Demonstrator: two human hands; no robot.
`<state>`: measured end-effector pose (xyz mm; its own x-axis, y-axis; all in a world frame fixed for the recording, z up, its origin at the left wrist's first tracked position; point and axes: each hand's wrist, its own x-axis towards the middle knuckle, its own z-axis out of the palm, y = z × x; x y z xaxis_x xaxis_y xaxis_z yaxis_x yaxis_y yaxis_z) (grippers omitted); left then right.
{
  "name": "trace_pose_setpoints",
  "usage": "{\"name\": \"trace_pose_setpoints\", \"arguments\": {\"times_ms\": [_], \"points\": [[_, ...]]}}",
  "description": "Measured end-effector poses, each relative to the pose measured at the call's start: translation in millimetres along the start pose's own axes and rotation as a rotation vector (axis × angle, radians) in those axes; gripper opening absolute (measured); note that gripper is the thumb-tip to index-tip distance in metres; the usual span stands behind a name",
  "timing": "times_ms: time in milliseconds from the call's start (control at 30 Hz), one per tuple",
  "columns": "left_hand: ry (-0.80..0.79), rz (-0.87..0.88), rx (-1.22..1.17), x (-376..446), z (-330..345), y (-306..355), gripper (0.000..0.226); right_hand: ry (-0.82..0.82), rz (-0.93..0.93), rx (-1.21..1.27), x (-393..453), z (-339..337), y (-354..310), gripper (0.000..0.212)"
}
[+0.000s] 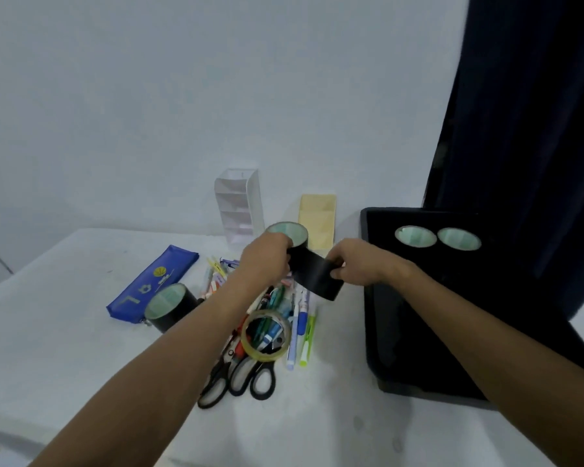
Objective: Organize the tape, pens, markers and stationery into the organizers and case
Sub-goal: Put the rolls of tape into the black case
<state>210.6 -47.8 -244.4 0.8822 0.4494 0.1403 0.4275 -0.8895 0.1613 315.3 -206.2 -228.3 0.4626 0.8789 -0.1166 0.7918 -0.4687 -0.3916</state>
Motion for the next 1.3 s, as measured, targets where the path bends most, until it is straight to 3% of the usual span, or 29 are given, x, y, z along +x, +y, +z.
{"name": "trace_pose_setpoints", "arguments": {"times_ms": [200, 367, 600, 767, 900, 1133, 1300], "points": [[0.083, 0.12, -0.089, 35.3, -37.8, 51.6, 0.02, 0.194, 0.175, 0.146, -29.6, -49.6, 24.9, 0.024], [0.056, 0.222, -0.127, 52.6, -38.4, 121.0, 0.023, 0.328, 0.303, 0.04, -72.1, -76.9, 65.9, 0.027], [-0.095, 0.213, -0.14, 55.0, -4.9, 196.2, 0.041, 0.35, 0.453, 0.015, -114.7, -62.2, 129.2, 0.034], [-0.066, 0.257, -0.238, 46.9, 35.4, 209.3, 0.051, 0.352, 0.482, 0.045, -117.5, -28.5, 168.3, 0.03], [-0.158, 0.155, -0.177, 45.9, 62.6, 216.5, 0.035, 0.341, 0.509, 0.058, -109.1, -6.9, 190.6, 0.03], [-0.107, 0.157, -0.213, 43.8, 94.5, 227.2, 0.02, 0.37, 0.502, 0.071, -95.6, 9.4, 212.3, 0.022], [-0.075, 0.134, -0.264, 43.4, 108.2, 234.5, 0.011, 0.394, 0.493, 0.105, -91.2, 21.0, 222.8, 0.029]]}}
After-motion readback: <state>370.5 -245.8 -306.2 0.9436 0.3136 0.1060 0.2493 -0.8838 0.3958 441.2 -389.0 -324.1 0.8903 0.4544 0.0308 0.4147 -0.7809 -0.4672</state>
